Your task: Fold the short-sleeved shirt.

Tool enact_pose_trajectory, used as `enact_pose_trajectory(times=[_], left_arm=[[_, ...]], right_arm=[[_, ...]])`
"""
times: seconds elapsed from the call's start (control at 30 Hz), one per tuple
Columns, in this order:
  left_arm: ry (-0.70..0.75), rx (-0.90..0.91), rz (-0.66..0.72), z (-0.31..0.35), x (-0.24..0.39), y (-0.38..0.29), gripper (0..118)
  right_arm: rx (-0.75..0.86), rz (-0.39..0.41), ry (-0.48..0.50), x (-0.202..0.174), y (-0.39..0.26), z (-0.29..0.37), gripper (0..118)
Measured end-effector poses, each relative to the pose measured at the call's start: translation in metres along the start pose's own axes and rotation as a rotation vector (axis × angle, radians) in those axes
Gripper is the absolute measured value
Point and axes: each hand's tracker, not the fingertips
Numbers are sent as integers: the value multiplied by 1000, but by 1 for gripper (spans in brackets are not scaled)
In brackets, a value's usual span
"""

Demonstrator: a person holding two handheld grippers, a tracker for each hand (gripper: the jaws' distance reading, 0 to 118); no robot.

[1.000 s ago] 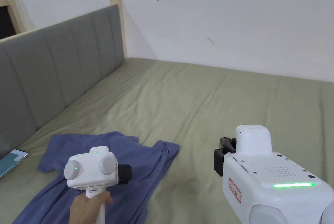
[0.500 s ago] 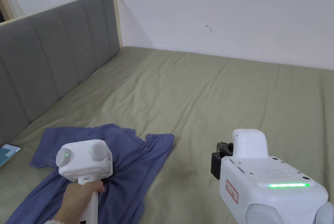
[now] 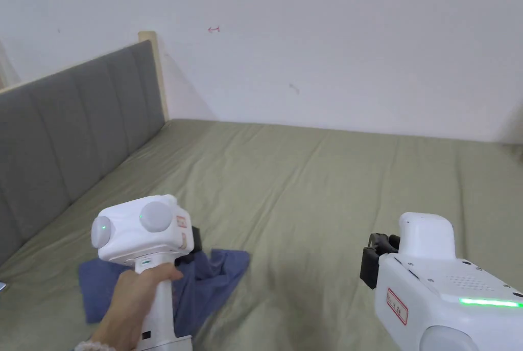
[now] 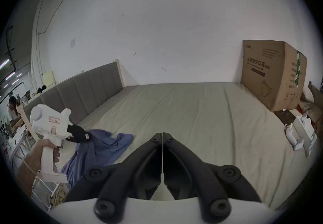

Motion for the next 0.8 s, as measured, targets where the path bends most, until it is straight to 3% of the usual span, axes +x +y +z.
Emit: enact_pose_trajectory(times=[0.1, 0.23, 0.47, 0.53, 0.77, 0.8], left_arm=[[-116, 54, -127, 24, 73, 6, 4], [-385, 94, -184, 62, 165, -4, 4], [-716, 44, -351, 95, 277, -60, 4], [-682, 41, -384, 77, 298, -84, 4], [-435, -308, -534, -54, 324, -213, 4], [-435, -342, -558, -66, 322, -227, 11]], right_arm=[[34, -18, -55, 23, 8, 18, 1], [91, -45, -134, 61, 20, 49, 1], [160, -55, -317, 129, 31, 103, 1], [156, -67, -363, 146, 28, 112, 1], [81, -150, -413, 182, -1, 117, 1], [68, -146, -416, 184, -6, 116, 1]])
